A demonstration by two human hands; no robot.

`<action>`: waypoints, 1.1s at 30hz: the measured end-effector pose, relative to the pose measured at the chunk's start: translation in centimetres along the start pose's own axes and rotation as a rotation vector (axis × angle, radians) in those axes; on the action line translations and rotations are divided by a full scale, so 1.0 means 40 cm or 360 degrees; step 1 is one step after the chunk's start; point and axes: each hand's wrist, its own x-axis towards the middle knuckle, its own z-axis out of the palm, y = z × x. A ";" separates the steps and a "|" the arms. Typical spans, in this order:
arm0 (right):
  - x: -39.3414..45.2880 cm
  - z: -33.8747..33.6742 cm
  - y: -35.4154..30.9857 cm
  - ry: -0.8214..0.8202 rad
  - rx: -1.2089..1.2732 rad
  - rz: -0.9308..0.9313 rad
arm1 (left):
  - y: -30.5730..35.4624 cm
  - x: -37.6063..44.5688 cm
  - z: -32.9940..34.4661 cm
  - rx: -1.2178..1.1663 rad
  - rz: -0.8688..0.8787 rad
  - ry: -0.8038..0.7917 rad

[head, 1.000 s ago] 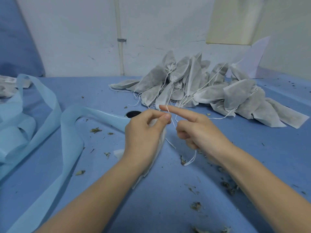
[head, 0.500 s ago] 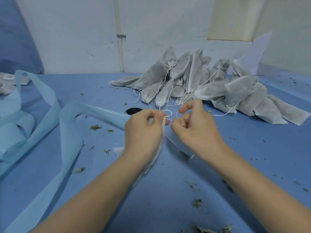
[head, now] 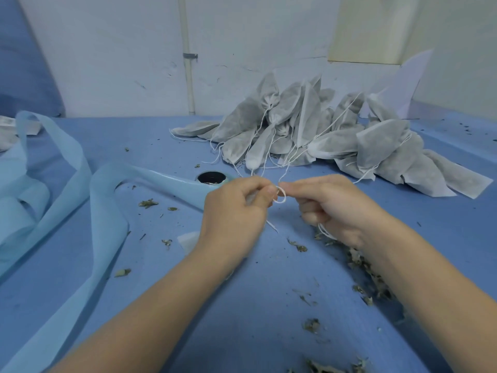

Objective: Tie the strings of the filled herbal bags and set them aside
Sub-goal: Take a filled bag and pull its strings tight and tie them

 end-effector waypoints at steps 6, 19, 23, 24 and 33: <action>-0.011 0.015 -0.007 -0.0034 0.0220 0.0017 | -0.003 -0.005 0.010 0.0387 0.0221 0.0237; -0.019 0.052 -0.002 -0.0200 0.0822 0.0340 | -0.005 0.009 0.017 0.0235 -0.0034 0.0131; -0.023 0.063 0.000 -0.0259 0.1026 0.0416 | -0.009 0.011 0.017 0.0087 -0.0077 0.0140; -0.024 0.064 0.000 -0.0264 0.1035 0.0415 | -0.011 0.009 0.018 0.0099 -0.0033 0.0172; -0.024 0.055 -0.011 -0.0173 0.0968 0.0417 | -0.006 -0.020 0.015 0.0323 0.0485 0.0543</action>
